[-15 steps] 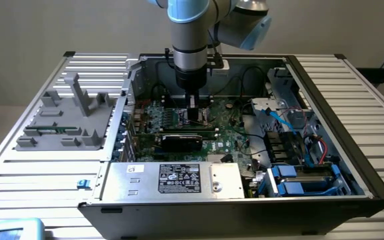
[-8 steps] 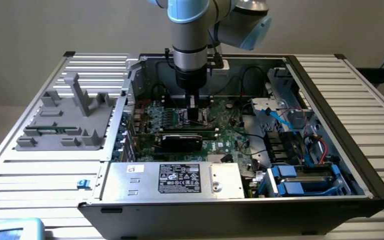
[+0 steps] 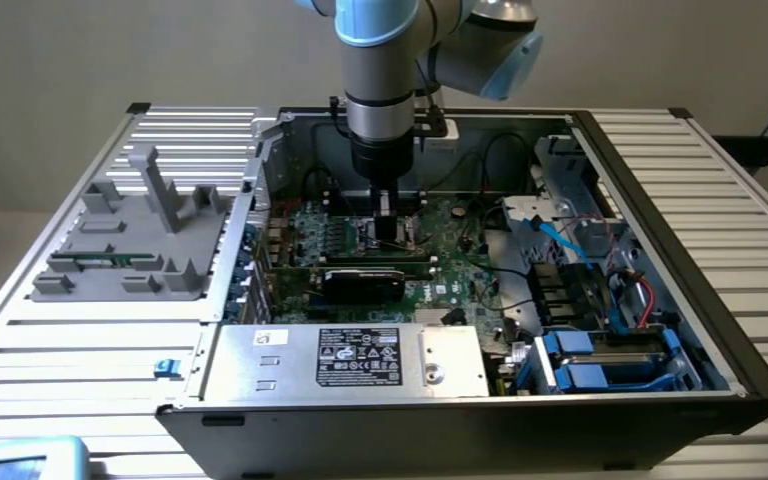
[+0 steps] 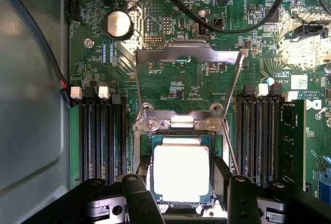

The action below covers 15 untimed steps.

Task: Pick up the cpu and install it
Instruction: 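Place the cpu into insertion slot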

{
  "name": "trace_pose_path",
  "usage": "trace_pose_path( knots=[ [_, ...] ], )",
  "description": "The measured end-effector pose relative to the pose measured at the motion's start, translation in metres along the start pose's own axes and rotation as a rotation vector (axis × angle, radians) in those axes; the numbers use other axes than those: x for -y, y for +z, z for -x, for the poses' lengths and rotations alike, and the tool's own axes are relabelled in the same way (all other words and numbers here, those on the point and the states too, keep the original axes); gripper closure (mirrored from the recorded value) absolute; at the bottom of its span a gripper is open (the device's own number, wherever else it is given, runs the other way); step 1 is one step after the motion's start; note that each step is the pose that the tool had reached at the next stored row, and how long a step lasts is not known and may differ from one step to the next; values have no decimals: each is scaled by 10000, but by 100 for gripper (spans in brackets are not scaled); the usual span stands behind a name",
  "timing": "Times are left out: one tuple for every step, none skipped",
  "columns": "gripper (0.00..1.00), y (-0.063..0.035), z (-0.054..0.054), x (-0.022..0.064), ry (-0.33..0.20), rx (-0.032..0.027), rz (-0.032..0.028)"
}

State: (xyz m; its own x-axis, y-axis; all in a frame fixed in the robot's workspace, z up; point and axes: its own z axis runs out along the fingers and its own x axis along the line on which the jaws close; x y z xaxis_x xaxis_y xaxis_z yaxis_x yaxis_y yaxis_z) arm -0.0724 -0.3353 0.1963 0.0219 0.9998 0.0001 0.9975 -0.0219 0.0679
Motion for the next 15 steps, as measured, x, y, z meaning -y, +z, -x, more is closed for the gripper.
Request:
trace_pose_path(
  knots=[
    [44, 0, 0, 0, 0, -1, 0],
    [44, 0, 0, 0, 0, 0, 0],
    [44, 0, 0, 0, 1, 0, 0],
    [44, 0, 0, 1, 2, 0, 0],
    [44, 0, 0, 1, 1, 0, 0],
    [44, 0, 0, 1, 1, 0, 0],
    [44, 0, 0, 1, 2, -4, 0],
    [42, 0, 0, 1, 2, -2, 0],
    [42, 0, 0, 0, 1, -1, 0],
    [36, 0, 0, 0, 1, -1, 1],
    [36, 0, 0, 1, 1, -1, 0],
    [36, 0, 0, 0, 1, 0, 0],
    [36, 0, 0, 1, 1, 0, 0],
    [36, -2, 0, 1, 1, 1, -1],
    [36, -10, 1, 1, 1, 2, -1]
  ],
)
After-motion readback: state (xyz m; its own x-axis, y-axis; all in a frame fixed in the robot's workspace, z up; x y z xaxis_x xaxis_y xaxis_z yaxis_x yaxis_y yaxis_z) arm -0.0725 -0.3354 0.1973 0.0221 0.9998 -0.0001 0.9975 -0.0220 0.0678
